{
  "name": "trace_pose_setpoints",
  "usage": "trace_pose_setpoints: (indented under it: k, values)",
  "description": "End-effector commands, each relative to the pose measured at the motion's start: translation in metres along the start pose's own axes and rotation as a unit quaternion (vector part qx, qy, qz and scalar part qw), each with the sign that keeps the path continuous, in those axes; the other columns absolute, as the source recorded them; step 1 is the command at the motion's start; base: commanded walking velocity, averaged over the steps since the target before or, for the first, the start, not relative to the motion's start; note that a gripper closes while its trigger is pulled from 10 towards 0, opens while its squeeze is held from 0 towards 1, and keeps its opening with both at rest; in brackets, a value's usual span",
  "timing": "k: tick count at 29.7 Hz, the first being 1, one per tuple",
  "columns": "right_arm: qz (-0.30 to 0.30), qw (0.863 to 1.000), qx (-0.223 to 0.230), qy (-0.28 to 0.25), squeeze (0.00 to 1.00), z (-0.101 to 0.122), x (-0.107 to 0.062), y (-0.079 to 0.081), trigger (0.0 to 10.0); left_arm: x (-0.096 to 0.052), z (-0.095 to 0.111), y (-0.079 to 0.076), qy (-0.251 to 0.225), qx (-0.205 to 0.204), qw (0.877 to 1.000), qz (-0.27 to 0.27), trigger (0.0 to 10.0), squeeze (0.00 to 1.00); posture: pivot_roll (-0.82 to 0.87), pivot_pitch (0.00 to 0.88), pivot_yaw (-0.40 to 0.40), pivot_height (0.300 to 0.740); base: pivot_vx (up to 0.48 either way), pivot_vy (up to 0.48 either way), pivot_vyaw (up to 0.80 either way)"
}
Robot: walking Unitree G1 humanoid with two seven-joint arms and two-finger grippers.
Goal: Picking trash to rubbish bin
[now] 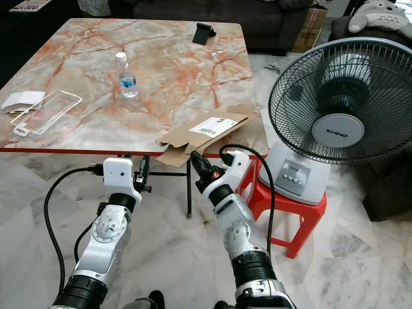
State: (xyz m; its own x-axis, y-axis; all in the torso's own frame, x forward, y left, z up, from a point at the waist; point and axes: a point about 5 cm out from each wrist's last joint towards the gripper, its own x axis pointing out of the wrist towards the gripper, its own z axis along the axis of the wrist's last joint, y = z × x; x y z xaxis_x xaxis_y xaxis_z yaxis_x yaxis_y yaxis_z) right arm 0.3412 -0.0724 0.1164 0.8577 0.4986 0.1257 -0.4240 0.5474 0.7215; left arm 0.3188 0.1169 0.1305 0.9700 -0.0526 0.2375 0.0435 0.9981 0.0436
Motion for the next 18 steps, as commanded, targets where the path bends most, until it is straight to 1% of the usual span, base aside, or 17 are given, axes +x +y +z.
trace_pose_setpoints:
  k: [1,4,18]
  values:
    - [-0.007,1.000,0.014,0.000,0.00,-0.0082,-0.0016,0.0001,10.0,-0.0006,-0.0038,0.0015,0.008,0.002,1.000,0.002,10.0,0.00,0.08,0.176,-0.016,0.740,0.000,0.000,0.00]
    - [-0.008,1.000,0.014,-0.001,0.00,-0.0075,-0.0013,-0.0003,10.0,-0.0001,-0.0039,0.0025,0.008,0.003,1.000,0.005,10.0,0.00,0.08,0.179,-0.017,0.740,0.000,0.000,0.00]
    - [-0.013,1.000,0.019,0.000,0.00,-0.0088,-0.0012,-0.0013,10.0,-0.0003,-0.0035,0.0052,0.008,0.005,1.000,0.009,10.0,0.00,0.08,0.192,-0.016,0.740,-0.240,0.000,0.00]
